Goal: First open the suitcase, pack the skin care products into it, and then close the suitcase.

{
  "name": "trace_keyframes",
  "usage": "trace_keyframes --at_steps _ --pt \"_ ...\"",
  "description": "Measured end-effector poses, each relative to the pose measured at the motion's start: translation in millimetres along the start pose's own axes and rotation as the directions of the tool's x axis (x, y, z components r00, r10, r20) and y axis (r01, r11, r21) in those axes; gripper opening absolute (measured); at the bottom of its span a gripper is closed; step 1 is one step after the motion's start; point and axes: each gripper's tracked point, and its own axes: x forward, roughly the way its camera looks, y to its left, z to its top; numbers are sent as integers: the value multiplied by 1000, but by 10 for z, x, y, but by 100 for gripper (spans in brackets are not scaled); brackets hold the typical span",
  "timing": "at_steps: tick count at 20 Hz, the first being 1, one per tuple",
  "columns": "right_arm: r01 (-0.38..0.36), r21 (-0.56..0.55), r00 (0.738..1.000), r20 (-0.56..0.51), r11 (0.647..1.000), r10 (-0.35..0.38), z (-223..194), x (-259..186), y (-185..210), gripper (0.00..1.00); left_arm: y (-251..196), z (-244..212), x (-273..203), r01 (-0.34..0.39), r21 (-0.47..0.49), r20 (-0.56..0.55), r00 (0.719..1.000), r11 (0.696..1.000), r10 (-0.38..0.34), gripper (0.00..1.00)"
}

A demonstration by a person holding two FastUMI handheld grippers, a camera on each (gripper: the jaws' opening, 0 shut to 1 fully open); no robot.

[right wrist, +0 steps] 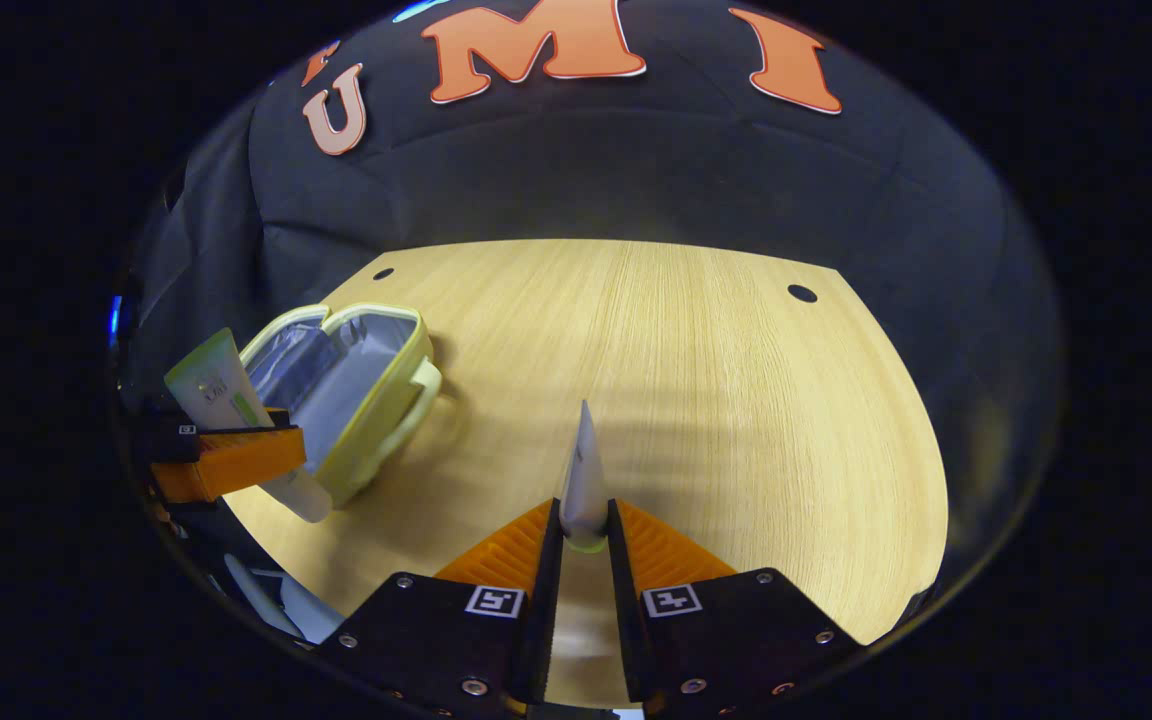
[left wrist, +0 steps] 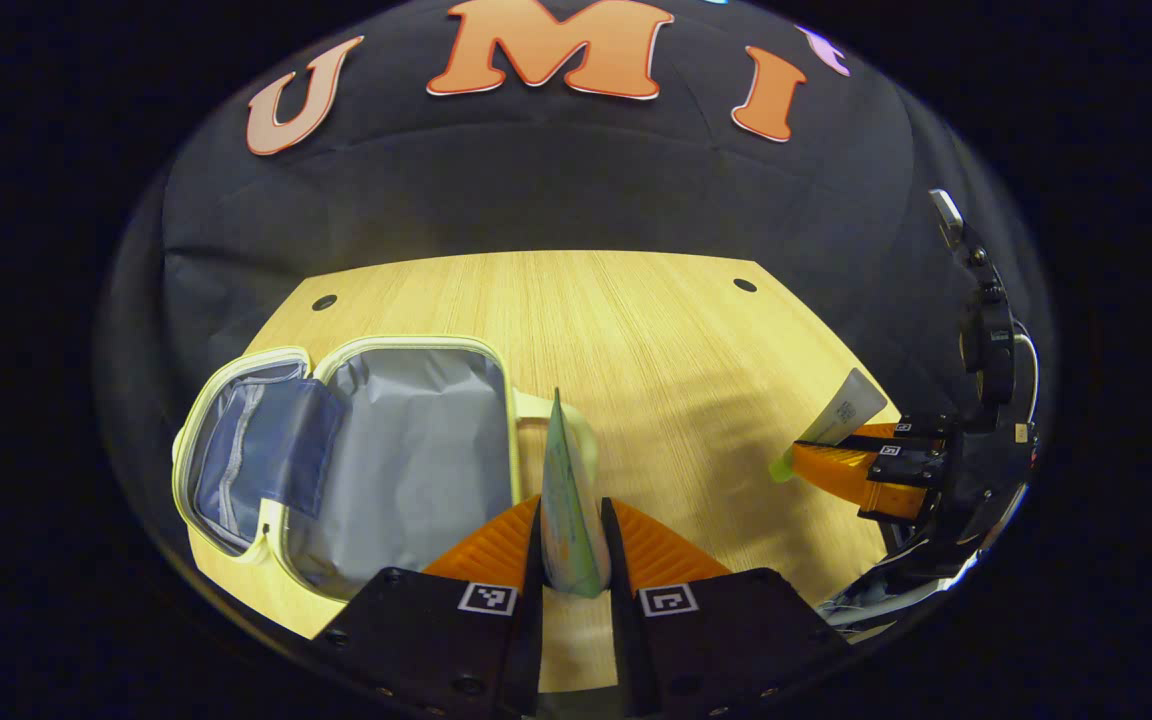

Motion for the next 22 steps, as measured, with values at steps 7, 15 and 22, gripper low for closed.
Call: trace_keyframes --at_steps 7,15,22 --pt "-76 114 997 33 991 72 357 -166 920 29 1155 153 -97 13 3 -198 980 1000 -12 30" --pt "-34 186 999 0 982 34 242 -158 1327 30 1311 125 416 99 -8 -467 879 995 -91 30" --pt "5 221 1000 -15 975 -2 260 -164 1353 30 1218 241 494 146 -4 -481 867 989 -130 78"
